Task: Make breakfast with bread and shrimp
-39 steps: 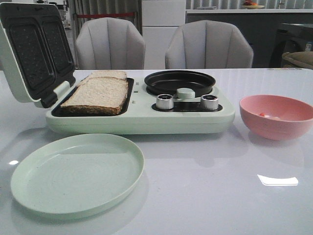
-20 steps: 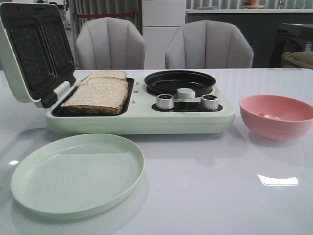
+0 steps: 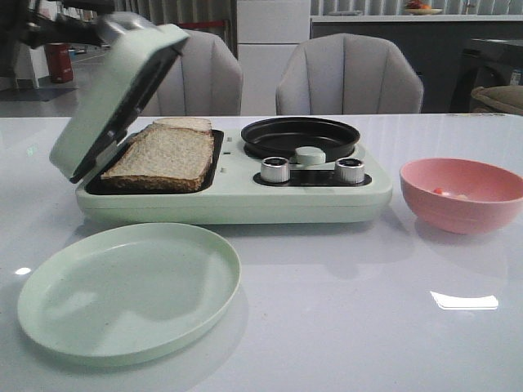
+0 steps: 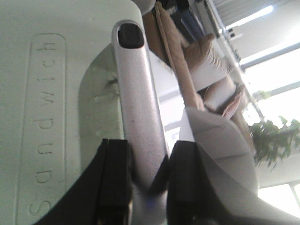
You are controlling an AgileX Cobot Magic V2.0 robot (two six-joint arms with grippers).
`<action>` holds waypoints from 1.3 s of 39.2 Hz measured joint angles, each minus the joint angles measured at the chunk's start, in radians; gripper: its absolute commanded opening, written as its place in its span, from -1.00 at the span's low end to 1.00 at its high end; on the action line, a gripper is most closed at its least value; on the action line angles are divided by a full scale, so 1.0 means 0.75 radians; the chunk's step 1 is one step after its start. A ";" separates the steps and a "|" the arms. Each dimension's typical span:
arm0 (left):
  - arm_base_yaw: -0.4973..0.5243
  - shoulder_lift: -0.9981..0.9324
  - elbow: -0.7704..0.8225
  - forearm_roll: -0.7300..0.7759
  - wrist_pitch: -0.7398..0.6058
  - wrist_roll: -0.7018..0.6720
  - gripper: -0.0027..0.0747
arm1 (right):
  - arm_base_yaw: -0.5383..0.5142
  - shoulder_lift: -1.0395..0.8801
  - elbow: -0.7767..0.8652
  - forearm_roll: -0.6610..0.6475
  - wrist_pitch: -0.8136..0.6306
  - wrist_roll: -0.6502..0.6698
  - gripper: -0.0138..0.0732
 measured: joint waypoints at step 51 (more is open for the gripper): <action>-0.353 -0.295 0.006 1.656 -0.488 -0.630 -0.63 | 0.000 0.000 0.000 0.000 0.000 0.000 0.61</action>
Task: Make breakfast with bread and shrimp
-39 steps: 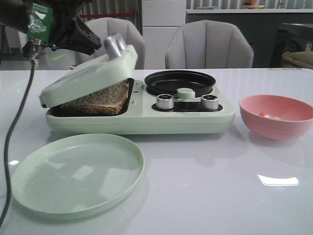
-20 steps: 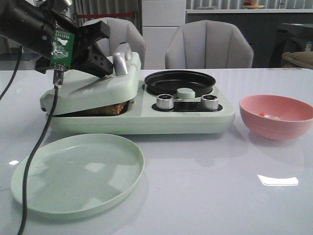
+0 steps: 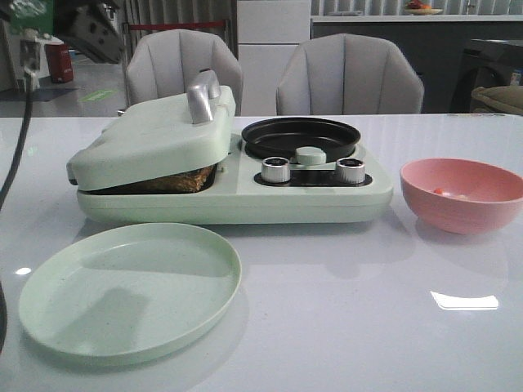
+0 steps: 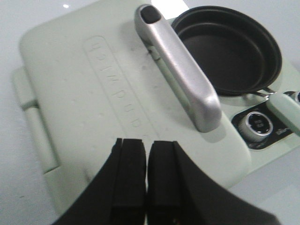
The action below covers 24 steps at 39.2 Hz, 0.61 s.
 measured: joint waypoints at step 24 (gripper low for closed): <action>-0.012 -0.595 0.278 0.880 0.091 -0.781 -0.64 | 0.000 0.000 0.000 0.000 0.000 0.000 0.61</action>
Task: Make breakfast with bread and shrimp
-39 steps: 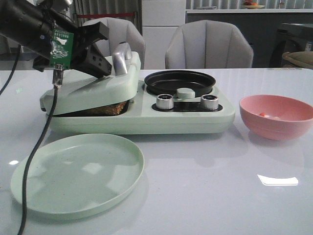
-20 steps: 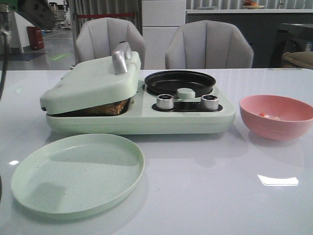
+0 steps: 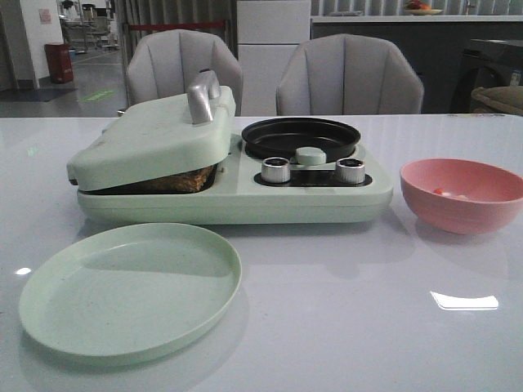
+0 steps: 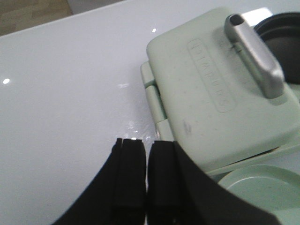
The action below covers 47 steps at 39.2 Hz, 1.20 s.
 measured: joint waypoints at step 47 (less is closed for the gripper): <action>-0.005 -1.413 0.862 -0.235 -0.067 -0.003 -0.64 | 0.000 0.000 0.000 0.000 -0.002 0.000 0.61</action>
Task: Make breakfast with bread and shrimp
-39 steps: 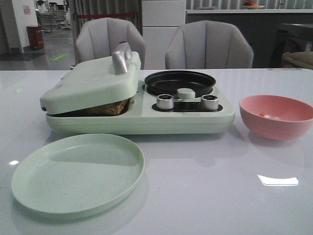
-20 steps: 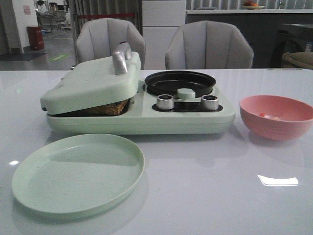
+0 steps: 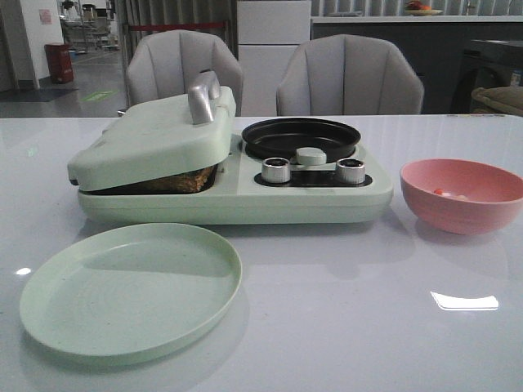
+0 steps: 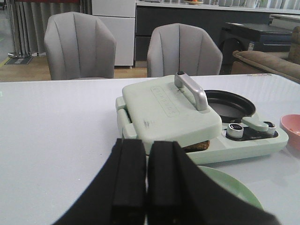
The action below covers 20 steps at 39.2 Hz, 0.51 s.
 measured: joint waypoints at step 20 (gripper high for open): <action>0.000 -0.002 0.006 -0.006 -0.004 0.000 -0.64 | 0.000 0.000 0.000 0.000 -0.022 0.000 0.61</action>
